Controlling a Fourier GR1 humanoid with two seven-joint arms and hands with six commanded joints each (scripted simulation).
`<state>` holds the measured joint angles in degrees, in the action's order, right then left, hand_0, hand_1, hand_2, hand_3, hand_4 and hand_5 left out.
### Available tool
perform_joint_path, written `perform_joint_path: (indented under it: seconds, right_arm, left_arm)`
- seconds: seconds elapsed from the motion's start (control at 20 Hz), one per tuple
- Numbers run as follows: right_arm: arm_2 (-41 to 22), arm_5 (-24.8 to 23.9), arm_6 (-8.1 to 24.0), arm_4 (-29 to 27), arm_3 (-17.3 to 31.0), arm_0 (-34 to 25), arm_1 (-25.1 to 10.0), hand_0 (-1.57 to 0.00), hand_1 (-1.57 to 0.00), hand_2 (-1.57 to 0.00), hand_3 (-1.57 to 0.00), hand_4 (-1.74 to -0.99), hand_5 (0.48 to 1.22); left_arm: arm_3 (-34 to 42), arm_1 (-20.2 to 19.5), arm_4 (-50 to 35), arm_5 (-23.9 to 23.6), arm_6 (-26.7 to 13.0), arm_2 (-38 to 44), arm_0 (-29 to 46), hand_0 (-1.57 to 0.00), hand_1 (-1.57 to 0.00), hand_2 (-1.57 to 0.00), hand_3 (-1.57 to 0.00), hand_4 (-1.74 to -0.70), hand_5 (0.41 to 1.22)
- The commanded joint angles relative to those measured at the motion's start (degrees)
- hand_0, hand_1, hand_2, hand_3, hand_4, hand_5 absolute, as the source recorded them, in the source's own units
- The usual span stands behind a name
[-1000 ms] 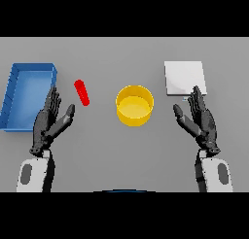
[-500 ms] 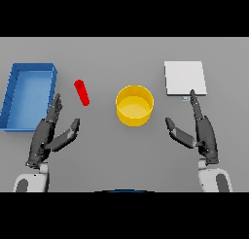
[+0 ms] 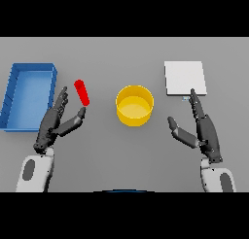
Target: Pick up the red beaker and tilt it to pour out 1 green nut into yellow bowl. Pick up the yellow bowl and place it on the metallic measuring scale.
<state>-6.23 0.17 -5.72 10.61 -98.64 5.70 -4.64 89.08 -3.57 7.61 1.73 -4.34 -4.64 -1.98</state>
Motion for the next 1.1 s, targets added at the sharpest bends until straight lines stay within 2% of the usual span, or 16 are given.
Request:
perform_joint_path:
  seconds: [0.0, 0.2, 0.4, 0.5, 0.85, 1.05]
  right_arm:
    - [-0.11, -0.07, -0.47, 0.01, 0.43, 0.33, 0.36, 0.0, 0.0, 0.0, 0.0, -1.219, 0.626]
    - [0.51, 0.58, -0.6, -1.06, 0.7, 0.0, 0.0, 0.0, 0.0, 0.0, 0.0, -1.229, 0.626]
    - [0.23, 0.48, 0.06, -0.53, 0.4, 0.26, -0.05, 0.0, 0.0, 0.0, 0.0, -1.222, 0.627]
    - [0.52, 0.81, -0.09, -1.03, 0.25, 0.25, -0.31, 0.0, 0.0, 0.0, 0.0, -1.227, 0.63]
    - [0.55, 0.1, -0.53, -0.51, 0.16, 0.85, -0.02, 0.0, 0.0, 0.0, 0.0, -1.241, 0.641]
    - [0.86, 0.26, 0.55, -1.34, 0.16, 0.56, 0.15, 0.0, 0.0, 0.0, 0.0, -1.246, 0.645]
  left_arm:
    - [-2.46, -0.02, 0.24, -0.02, 0.44, 0.36, -1.7, 0.0, 0.0, 0.0, 0.0, -1.18, 0.648]
    - [-11.91, -0.68, 0.42, 0.36, 2.89, 2.38, -9.05, 0.0, 0.0, 0.0, 0.0, -1.18, 0.636]
    - [-16.52, -0.31, 1.2, 0.02, 5.41, 2.67, -13.72, 0.0, 0.0, 0.0, 0.0, -1.2, 0.651]
    - [-20.03, -0.14, 2.58, -0.92, 4.67, 2.69, -16.14, 0.0, 0.0, 0.0, 0.0, -1.2, 0.657]
    - [-29.15, 0.79, 3.4, -3.37, 6.81, 4.66, -23.09, 0.0, 0.0, 0.0, 0.0, -1.22, 0.678]
    - [-34.21, 2.06, 0.78, -3.48, 12.66, 7.55, -25.12, 0.0, 0.0, 0.0, 0.0, -1.29, 0.708]
